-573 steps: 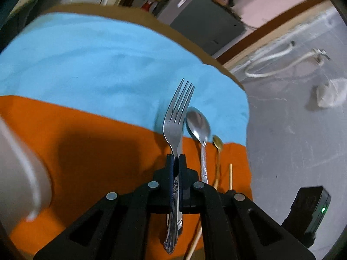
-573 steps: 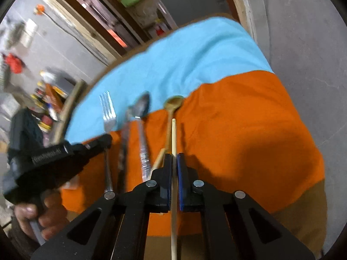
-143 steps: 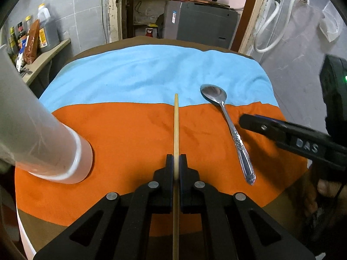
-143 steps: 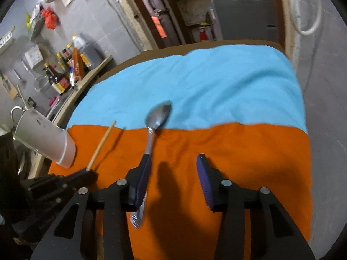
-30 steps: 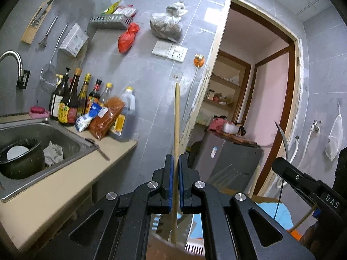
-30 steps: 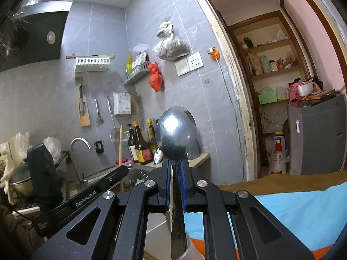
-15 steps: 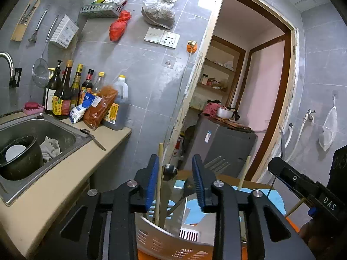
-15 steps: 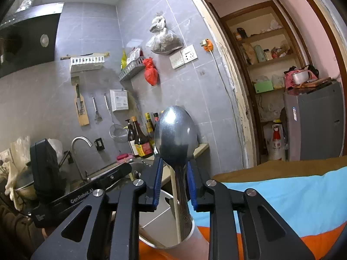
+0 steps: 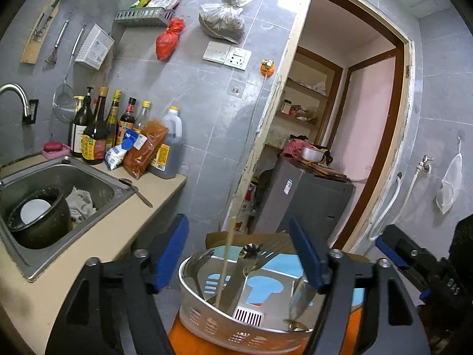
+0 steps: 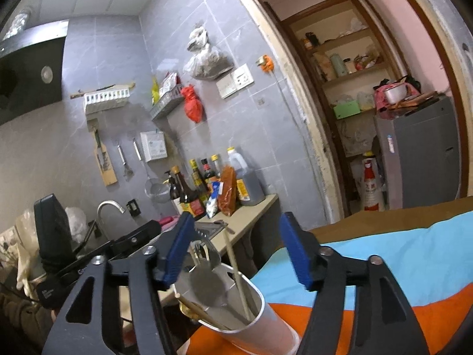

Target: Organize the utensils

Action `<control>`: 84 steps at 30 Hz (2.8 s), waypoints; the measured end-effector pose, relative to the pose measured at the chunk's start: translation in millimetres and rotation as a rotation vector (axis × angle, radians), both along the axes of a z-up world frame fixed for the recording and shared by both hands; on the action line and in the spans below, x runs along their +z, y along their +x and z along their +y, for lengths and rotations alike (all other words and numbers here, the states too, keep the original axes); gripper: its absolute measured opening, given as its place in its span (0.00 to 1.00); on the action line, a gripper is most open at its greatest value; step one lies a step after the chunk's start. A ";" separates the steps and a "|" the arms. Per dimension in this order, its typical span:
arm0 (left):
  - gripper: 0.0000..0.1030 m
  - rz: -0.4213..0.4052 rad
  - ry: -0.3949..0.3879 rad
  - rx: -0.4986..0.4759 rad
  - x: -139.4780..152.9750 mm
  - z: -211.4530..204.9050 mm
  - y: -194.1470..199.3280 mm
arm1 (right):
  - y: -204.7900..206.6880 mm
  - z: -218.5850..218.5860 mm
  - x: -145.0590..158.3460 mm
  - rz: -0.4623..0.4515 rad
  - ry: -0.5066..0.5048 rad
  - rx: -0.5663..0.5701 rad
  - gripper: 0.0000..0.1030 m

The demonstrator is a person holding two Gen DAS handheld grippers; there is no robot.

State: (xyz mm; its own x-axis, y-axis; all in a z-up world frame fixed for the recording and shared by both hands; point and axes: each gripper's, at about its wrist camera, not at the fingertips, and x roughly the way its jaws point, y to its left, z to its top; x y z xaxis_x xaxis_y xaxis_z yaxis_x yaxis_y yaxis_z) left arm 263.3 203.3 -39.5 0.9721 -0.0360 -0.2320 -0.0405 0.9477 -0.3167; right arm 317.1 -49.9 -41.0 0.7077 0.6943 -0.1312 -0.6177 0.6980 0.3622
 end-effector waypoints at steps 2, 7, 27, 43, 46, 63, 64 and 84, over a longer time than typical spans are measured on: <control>0.78 -0.001 0.007 0.011 8.5 -4.2 -7.1 | -6.8 -7.9 7.5 -0.004 -0.002 -0.028 0.80; 0.91 0.007 0.030 0.037 25.7 -17.9 -27.5 | -33.6 -31.1 27.9 -0.015 -0.046 -0.122 1.00; 0.91 0.084 0.160 0.009 69.8 -126.4 -175.3 | -209.5 -153.7 71.0 0.035 -0.156 -0.418 1.00; 0.91 0.106 0.237 0.059 48.7 -155.5 -263.8 | -293.4 -174.8 57.5 0.043 -0.220 -0.451 1.00; 0.91 0.103 0.240 0.050 45.0 -154.8 -270.6 | -302.7 -171.2 56.7 0.023 -0.240 -0.450 1.00; 0.91 0.067 0.251 -0.020 33.0 -158.5 -297.1 | -319.4 -153.9 43.4 0.046 -0.305 -0.421 1.00; 0.91 0.068 0.247 -0.020 33.3 -158.4 -296.6 | -319.5 -153.6 42.5 0.048 -0.305 -0.421 1.00; 0.91 0.081 0.237 -0.017 31.8 -153.5 -294.1 | -319.8 -145.3 41.3 0.056 -0.308 -0.412 1.00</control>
